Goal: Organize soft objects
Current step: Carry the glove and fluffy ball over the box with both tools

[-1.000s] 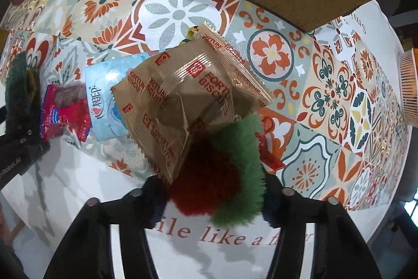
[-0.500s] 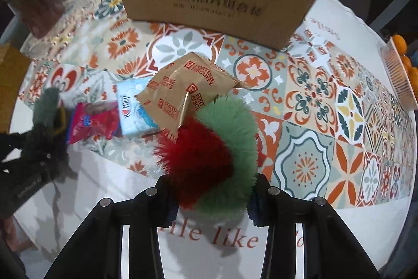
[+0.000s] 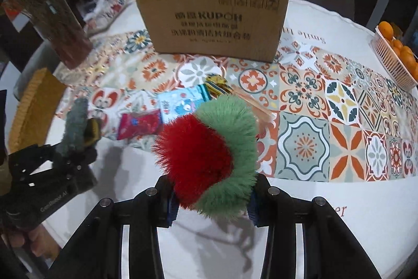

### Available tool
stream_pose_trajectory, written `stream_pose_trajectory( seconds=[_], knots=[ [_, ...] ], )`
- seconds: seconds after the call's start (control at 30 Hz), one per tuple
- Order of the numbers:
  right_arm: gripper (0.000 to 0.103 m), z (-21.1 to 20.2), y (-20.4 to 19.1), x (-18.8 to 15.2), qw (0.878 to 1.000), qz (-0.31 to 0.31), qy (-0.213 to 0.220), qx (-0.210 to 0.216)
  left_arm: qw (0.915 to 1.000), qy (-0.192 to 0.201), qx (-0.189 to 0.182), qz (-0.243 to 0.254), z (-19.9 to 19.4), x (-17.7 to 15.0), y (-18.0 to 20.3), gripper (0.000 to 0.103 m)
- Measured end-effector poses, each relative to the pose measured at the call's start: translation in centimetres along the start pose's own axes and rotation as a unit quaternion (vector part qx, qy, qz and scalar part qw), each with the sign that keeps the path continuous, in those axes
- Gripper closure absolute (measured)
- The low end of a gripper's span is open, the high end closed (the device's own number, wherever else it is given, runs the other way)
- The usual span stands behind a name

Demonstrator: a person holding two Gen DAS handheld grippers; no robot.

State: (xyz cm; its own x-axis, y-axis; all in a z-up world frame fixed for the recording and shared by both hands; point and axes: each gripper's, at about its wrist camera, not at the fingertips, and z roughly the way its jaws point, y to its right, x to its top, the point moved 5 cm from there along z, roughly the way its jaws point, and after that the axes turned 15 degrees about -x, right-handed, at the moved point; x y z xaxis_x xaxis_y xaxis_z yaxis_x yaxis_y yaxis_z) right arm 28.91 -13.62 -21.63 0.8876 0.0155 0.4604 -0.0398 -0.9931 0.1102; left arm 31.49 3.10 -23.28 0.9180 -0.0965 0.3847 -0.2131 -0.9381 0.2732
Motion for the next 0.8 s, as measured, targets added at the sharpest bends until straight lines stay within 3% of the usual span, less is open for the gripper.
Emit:
stream_pose_trajectory(
  seconds=[0.37,0.8],
  knots=[
    [0.061,-5.5,0.6,1.4,0.996,0.024,0.080,0.021,0.9969,0.064,-0.031,0.033,-4.3,2.4,2.2,0.061],
    [0.061,-9.7,2.2,5.2,0.984,0.053,0.166,0.036,0.9848,0.149,-0.043,0.079,-9.4,7.4,4.8,0.061]
  ],
)
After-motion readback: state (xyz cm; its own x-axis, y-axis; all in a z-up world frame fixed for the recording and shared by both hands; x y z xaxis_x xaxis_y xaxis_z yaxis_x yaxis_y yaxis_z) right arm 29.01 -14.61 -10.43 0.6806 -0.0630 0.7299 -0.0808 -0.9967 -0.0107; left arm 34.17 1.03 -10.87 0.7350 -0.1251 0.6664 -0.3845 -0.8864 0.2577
